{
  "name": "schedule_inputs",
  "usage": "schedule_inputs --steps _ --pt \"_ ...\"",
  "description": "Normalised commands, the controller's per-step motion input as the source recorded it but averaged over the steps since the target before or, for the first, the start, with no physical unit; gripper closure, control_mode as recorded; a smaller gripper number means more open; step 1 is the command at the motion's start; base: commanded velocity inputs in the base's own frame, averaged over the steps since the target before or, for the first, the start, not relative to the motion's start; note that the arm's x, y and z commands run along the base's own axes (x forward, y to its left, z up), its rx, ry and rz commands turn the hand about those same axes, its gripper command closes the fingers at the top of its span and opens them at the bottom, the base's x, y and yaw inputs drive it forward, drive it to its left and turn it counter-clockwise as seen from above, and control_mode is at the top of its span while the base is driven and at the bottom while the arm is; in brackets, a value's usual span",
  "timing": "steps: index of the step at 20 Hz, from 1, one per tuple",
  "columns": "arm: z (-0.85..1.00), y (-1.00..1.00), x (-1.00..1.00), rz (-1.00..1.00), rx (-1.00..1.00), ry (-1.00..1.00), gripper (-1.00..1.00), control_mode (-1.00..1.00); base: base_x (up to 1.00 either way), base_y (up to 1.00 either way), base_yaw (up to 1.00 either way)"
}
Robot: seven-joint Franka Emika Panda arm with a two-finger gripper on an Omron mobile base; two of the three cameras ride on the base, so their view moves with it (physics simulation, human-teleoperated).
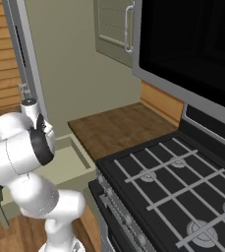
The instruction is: Take a straw from the drawer in front and place it inside the glass cup on the dining counter.
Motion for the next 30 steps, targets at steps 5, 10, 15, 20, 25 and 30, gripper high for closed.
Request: schedule_inputs --steps 5,10,15,20,25,30 --pt "1.0 -0.14 0.0 0.05 0.0 -0.18 1.0 -1.0 0.0 0.0 0.0" --pt "1.0 -0.26 -0.14 0.1 -0.05 -0.24 1.0 -1.0 0.0 0.0 0.0" --pt "0.97 -0.25 -0.53 0.14 -0.01 -0.06 1.0 -1.0 0.0 0.0 0.0" --pt "0.62 -0.26 -0.74 0.13 0.0 -0.02 1.0 -1.0 0.0 0.0 0.0" --pt "0.19 -0.2 -0.69 0.05 0.0 -0.07 1.0 -1.0 0.0 0.0 0.0" --pt "0.0 0.0 0.0 0.0 0.0 0.0 1.0 1.0 -1.0 0.03 0.07"
